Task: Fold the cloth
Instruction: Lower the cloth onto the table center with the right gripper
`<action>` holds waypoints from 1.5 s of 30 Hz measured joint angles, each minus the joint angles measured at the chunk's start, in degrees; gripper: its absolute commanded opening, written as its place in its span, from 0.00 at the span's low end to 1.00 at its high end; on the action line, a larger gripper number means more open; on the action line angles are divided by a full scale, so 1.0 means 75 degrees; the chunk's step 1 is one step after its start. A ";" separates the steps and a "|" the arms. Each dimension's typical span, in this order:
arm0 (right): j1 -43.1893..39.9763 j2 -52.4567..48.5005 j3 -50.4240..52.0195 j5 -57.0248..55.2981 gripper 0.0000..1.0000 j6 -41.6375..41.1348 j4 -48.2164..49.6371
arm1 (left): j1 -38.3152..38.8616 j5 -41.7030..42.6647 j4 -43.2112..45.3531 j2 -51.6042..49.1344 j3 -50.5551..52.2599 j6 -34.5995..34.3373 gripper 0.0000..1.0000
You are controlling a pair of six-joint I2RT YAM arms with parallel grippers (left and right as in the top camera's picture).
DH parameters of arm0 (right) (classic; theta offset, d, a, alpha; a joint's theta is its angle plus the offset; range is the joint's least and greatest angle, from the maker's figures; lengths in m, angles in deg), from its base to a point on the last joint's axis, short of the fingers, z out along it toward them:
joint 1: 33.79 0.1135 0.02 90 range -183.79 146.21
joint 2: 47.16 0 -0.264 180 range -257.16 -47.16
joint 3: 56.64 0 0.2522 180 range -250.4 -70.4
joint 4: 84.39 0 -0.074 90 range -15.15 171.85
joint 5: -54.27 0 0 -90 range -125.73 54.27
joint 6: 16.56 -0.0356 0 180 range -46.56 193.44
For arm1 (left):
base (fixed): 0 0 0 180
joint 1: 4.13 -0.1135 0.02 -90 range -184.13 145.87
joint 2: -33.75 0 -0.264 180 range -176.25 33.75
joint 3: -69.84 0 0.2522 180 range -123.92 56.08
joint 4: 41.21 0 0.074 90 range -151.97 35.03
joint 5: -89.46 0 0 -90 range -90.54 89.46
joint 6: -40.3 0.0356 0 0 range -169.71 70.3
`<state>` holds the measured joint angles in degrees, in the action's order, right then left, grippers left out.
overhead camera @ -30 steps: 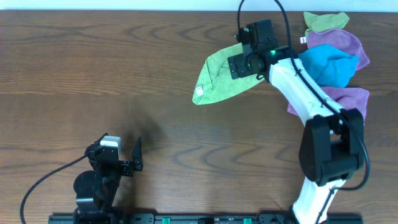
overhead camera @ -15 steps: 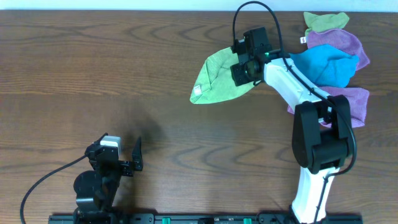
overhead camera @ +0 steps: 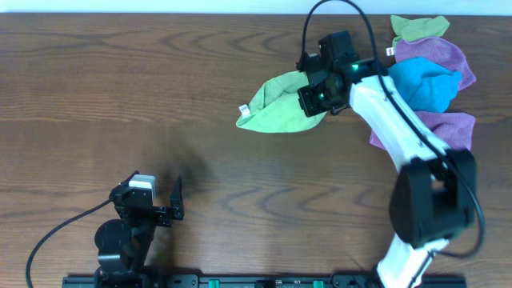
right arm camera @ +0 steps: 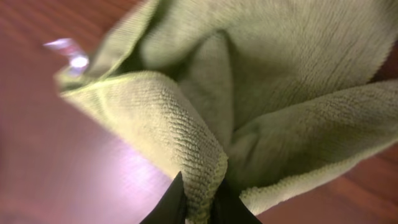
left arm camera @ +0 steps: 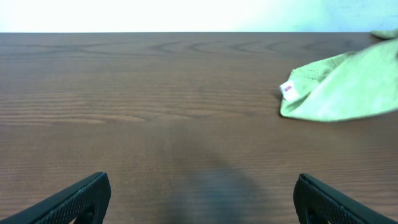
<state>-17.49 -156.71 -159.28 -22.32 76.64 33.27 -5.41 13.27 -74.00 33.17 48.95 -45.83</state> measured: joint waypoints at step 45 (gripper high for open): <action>0.0828 -0.0863 -0.0003 -0.1527 0.50 0.0017 -0.0481 | 0.0000 -0.0003 0.0000 0.0000 0.0000 0.0000 0.95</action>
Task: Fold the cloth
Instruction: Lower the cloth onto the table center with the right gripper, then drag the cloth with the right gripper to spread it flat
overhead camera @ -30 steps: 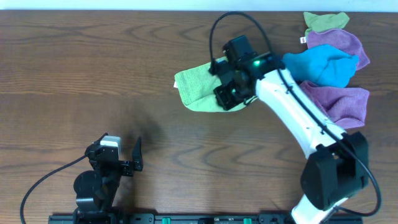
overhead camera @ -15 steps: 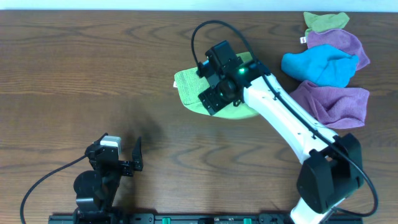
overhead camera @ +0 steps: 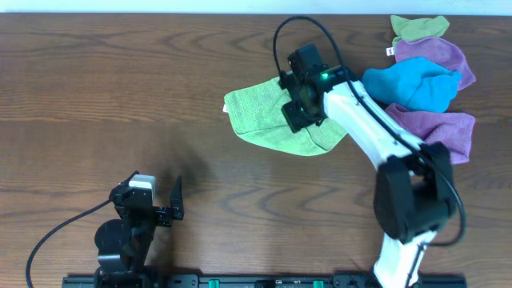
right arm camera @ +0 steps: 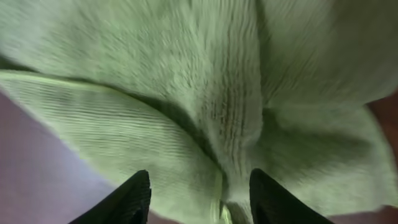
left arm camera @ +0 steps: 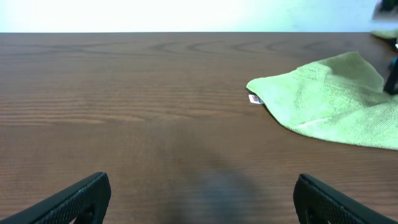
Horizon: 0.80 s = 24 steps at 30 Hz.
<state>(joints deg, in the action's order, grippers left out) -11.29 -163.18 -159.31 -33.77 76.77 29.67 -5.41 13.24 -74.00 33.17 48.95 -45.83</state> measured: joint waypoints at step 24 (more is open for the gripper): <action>0.0219 -0.0385 0.0000 0.1518 0.02 0.0003 -0.1760 | 0.0000 0.0000 0.0000 0.0000 0.0000 0.0000 0.95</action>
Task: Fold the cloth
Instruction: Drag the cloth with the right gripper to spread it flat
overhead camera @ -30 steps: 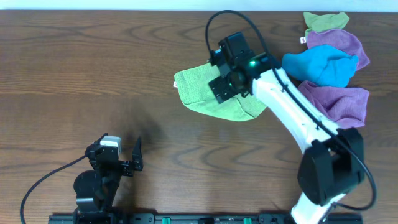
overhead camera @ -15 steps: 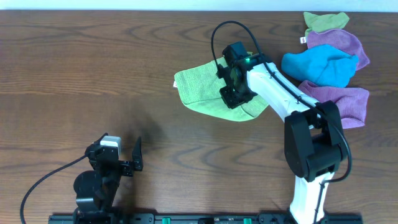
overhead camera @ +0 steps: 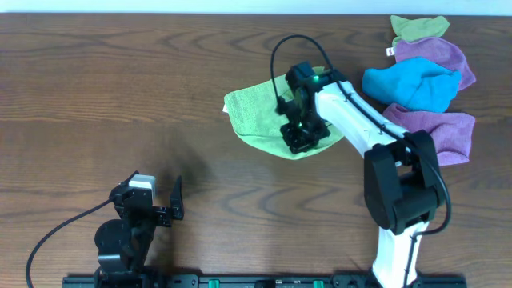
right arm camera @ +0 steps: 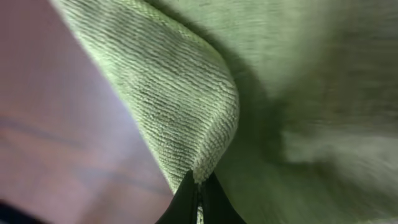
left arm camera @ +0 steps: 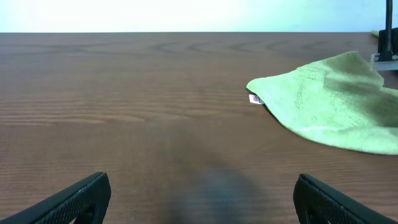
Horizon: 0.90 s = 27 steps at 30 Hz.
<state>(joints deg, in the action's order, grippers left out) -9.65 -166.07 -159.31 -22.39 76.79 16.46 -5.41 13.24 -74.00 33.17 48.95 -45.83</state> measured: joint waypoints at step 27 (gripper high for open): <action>0.2247 0.0000 0.0000 0.0603 0.88 0.0160 0.0627 | 0.0000 0.0003 0.0000 0.0000 0.0000 0.0000 0.95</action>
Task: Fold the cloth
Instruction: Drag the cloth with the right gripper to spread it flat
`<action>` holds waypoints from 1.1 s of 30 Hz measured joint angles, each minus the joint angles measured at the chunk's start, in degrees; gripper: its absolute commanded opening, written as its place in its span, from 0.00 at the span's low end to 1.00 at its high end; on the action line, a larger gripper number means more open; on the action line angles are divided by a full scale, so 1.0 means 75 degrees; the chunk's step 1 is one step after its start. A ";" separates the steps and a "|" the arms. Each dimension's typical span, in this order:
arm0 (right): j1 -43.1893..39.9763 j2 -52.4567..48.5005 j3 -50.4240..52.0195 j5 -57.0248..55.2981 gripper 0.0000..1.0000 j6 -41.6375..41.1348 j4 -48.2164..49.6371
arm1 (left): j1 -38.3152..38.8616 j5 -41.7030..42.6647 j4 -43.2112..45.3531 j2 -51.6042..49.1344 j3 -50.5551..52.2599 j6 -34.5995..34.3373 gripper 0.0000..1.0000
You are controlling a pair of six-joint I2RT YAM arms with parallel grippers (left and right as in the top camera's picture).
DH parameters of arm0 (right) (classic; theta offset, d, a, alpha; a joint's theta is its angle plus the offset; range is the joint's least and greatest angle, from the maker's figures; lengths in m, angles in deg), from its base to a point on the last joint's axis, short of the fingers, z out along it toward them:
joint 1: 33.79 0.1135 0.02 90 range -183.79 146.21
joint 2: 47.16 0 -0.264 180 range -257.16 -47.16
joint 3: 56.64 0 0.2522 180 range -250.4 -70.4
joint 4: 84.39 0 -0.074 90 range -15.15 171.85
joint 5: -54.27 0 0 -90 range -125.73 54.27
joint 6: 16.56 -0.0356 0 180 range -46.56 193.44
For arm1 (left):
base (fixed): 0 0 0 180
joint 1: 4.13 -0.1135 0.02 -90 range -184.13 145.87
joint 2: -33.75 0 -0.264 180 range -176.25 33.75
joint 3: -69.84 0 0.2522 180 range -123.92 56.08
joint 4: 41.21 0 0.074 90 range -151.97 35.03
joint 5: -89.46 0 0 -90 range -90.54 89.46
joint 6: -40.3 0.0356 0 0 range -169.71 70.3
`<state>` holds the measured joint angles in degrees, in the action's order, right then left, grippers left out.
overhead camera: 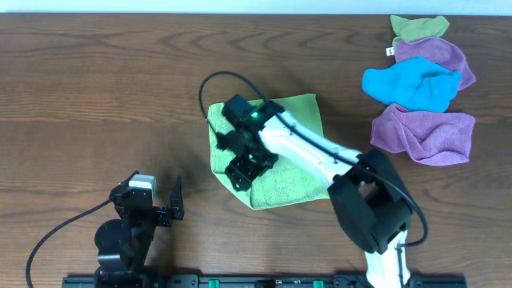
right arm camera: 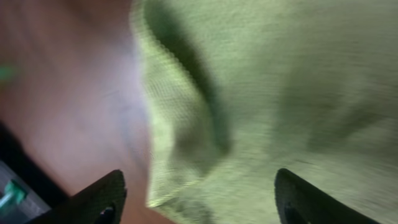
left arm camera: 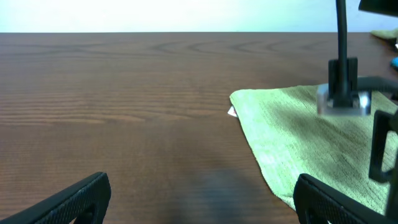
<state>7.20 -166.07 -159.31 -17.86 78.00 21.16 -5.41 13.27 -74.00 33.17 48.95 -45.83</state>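
Observation:
A light green cloth lies spread flat on the brown table, near the middle; the left wrist view shows it at the right, and it fills the right wrist view. My right gripper hovers over the cloth's left part, open, its fingers wide apart with nothing between them. My left gripper rests open near the table's front edge, left of the cloth and apart from it.
A pile of other cloths sits at the back right: light green, purple, blue and another purple. The right arm stretches across the green cloth.
The green cloth has moved left and toward the front and now lies spread flat. My right gripper, then shut on the cloth's fold, is now open over the cloth's left part.
My right gripper first held the bunched green cloth near the pile. Then the cloth lay more spread left of the pile with the jaws open. Then the gripper was shut on its front edge. Now the cloth lies flat mid-table, released. The left arm stayed still.

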 measured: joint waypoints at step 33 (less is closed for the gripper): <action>-0.0979 0.0000 0.0055 0.0863 0.02 0.1084 -0.0312 | 0.0000 -0.0003 0.0000 0.0000 0.0000 0.0000 0.95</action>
<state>-0.14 -166.07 -158.89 -11.39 86.13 18.82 -5.41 13.24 -74.00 33.17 48.95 -45.83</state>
